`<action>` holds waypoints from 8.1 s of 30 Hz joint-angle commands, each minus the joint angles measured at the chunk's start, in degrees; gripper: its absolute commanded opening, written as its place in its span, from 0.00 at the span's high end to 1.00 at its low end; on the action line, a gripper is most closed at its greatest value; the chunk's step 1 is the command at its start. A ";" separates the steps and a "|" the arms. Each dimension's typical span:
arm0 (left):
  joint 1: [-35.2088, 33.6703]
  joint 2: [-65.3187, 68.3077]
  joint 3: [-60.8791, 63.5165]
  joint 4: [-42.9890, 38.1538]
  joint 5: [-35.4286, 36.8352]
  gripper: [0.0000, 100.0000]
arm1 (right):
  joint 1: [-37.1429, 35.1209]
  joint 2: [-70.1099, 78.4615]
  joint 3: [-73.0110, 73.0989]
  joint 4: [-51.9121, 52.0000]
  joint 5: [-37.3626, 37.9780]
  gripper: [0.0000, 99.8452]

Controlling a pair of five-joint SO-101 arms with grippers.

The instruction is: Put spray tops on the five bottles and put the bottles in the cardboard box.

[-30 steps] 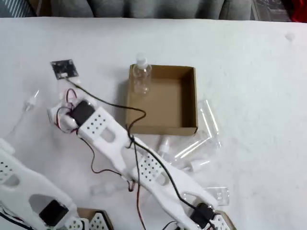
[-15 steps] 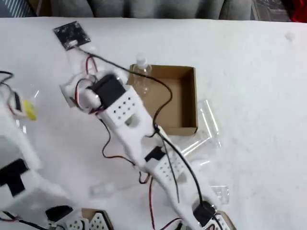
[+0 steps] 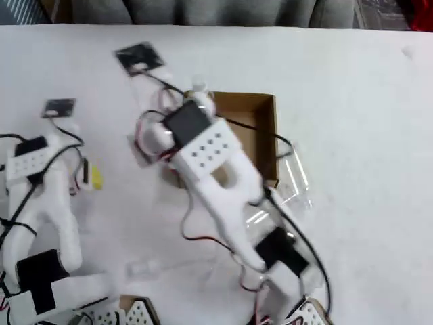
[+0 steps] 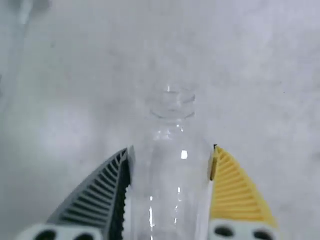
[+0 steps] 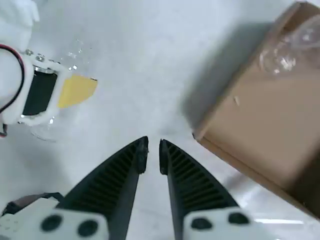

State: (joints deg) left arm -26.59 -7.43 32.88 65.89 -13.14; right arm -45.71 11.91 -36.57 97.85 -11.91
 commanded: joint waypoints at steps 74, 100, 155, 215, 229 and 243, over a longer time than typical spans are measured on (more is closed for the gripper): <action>-7.96 82.59 -116.66 28.48 -8.88 0.99 | 45.76 -51.47 96.88 -27.30 37.45 0.98; 7.43 31.08 -64.79 36.48 1.67 0.98 | 46.02 -51.56 99.34 -29.32 37.45 0.98; 45.58 3.74 -7.03 7.47 25.93 0.75 | 46.02 -51.47 100.31 -30.37 37.45 0.98; 17.10 16.92 -10.37 1.23 4.31 0.75 | 45.93 -50.95 100.40 -30.46 37.45 0.98; 13.93 15.16 -12.31 4.57 0.88 0.67 | 45.76 -51.03 101.45 -32.04 37.45 0.98; 17.27 26.07 -19.78 4.75 2.73 0.98 | 45.93 -51.56 100.04 -31.69 37.45 0.98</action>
State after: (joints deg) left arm -10.15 15.87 17.85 69.76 -12.18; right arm 0.26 -38.55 64.97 66.46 24.84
